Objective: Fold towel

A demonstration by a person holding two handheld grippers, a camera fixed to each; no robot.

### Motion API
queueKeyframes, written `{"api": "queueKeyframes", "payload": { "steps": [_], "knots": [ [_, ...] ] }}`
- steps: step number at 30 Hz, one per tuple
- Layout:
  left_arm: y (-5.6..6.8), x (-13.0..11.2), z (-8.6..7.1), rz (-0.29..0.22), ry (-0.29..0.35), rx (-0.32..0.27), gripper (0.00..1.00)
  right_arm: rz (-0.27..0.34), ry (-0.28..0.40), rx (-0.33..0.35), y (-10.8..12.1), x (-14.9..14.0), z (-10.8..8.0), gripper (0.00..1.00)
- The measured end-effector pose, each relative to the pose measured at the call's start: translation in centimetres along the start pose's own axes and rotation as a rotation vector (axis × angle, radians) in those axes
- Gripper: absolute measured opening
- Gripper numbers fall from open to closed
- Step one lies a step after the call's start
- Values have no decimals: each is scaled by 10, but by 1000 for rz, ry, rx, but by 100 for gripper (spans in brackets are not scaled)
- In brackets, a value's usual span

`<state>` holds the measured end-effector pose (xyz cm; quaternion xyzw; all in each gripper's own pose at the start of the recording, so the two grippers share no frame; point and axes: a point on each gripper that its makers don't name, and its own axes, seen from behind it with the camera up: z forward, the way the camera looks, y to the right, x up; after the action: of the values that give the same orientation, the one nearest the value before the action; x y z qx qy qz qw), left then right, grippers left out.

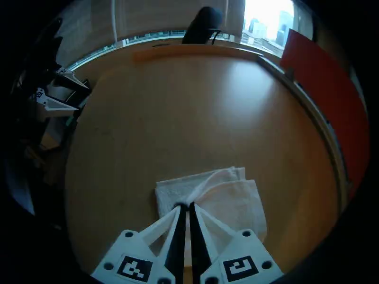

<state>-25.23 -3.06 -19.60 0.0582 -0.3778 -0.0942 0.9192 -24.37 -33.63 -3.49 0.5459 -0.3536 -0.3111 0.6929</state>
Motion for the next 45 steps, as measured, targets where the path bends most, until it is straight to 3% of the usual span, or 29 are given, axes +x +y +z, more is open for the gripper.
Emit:
{"api": "queueKeyframes", "payload": {
  "steps": [6, 9, 13, 17, 27, 45],
  "knots": [
    [0, 0, 2, -5, -5, 5, 98, 1, 0, 10, -1, 1, 0, 16],
    [0, 1, 2, -9, -4, 3, 98, 1, 1, 8, 1, 2, 0, 35],
    [0, 2, 3, -13, -4, 3, 98, -2, 5, -14, 5, 4, 0, 68],
    [0, 2, 3, -16, -3, 4, 98, -5, 14, -22, 6, 6, -2, 77],
    [2, 4, 3, -18, -1, 1, 98, 26, 24, -38, 6, 3, -6, 79],
    [10, 8, 6, 9, 2, -16, 97, 130, 15, -104, 8, -36, -30, 79]
  ]
}}
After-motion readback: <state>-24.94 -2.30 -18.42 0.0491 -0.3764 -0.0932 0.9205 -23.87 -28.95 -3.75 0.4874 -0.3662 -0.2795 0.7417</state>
